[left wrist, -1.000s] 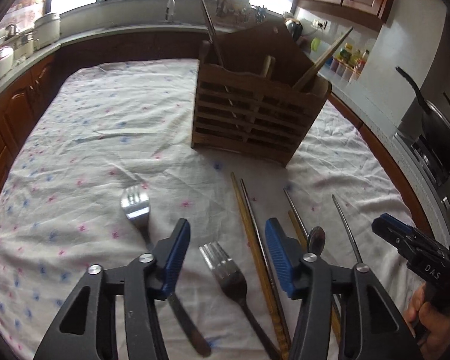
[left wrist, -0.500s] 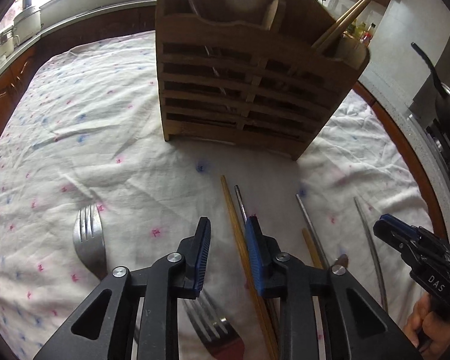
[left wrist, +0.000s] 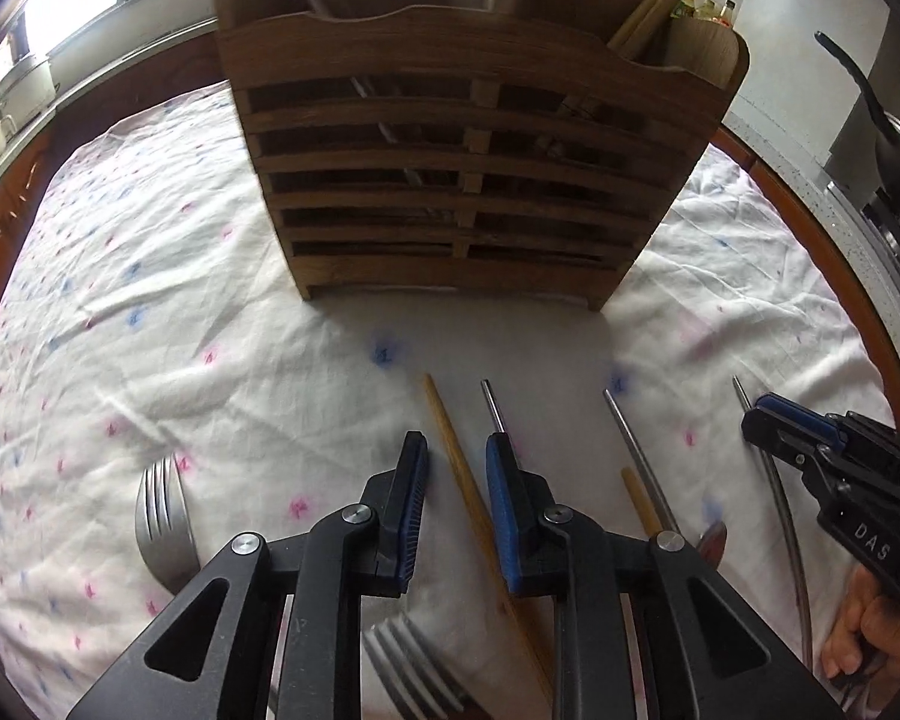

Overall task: Organize utensils
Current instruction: 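Grasp a wooden chopstick with the left tool while the right tool grasps a metal chopstick, then lift both held chopsticks up and carry them over the wooden holder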

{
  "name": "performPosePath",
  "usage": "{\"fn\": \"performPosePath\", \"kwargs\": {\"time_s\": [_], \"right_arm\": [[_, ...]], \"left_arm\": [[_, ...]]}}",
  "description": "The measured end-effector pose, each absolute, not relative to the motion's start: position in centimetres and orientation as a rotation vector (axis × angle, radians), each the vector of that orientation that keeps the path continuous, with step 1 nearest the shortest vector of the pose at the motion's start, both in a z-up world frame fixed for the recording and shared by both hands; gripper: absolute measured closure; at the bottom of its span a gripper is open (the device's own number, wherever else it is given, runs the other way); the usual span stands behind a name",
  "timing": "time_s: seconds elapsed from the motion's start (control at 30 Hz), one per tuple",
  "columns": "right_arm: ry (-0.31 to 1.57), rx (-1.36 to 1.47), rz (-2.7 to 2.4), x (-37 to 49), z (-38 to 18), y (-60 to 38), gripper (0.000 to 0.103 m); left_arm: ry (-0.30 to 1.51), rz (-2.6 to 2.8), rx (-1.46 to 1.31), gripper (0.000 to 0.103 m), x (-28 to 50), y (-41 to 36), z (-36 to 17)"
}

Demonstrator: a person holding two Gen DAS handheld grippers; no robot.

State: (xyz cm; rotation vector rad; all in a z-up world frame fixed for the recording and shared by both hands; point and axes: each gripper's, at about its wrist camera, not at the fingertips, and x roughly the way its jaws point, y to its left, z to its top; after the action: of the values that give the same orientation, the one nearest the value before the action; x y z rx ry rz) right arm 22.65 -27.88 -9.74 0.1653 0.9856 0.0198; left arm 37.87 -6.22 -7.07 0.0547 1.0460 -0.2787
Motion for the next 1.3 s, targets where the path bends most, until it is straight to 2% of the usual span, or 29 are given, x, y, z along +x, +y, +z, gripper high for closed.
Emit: {"fn": "performPosePath", "kwargs": {"time_s": [0.07, 0.1, 0.17, 0.37, 0.73, 1.3], "right_arm": [[0.982, 0.13, 0.014, 22.8, -9.8, -27.4, 0.088], [0.982, 0.109, 0.009, 22.8, -9.8, -27.2, 0.092], [0.982, 0.094, 0.007, 22.8, -9.8, -27.0, 0.097], [0.963, 0.175, 0.037, 22.2, -8.9, -27.6, 0.099], [0.83, 0.245, 0.064, 19.4, -3.6, -28.4, 0.099], [0.565, 0.267, 0.077, 14.0, 6.1, -27.9, 0.099]], "left_arm": [[1.04, -0.277, 0.087, 0.085, 37.9, -6.7, -7.1], [1.037, -0.276, 0.097, 0.085, 37.9, -6.9, -7.2], [1.026, -0.28, 0.107, 0.092, 37.8, -7.2, -7.3], [1.027, -0.334, 0.055, 0.099, 37.2, -7.1, -7.2], [0.909, -0.365, -0.032, 0.099, 33.4, -5.0, -2.4], [0.676, -0.398, -0.137, 0.099, 22.0, 2.5, 7.8]]}}
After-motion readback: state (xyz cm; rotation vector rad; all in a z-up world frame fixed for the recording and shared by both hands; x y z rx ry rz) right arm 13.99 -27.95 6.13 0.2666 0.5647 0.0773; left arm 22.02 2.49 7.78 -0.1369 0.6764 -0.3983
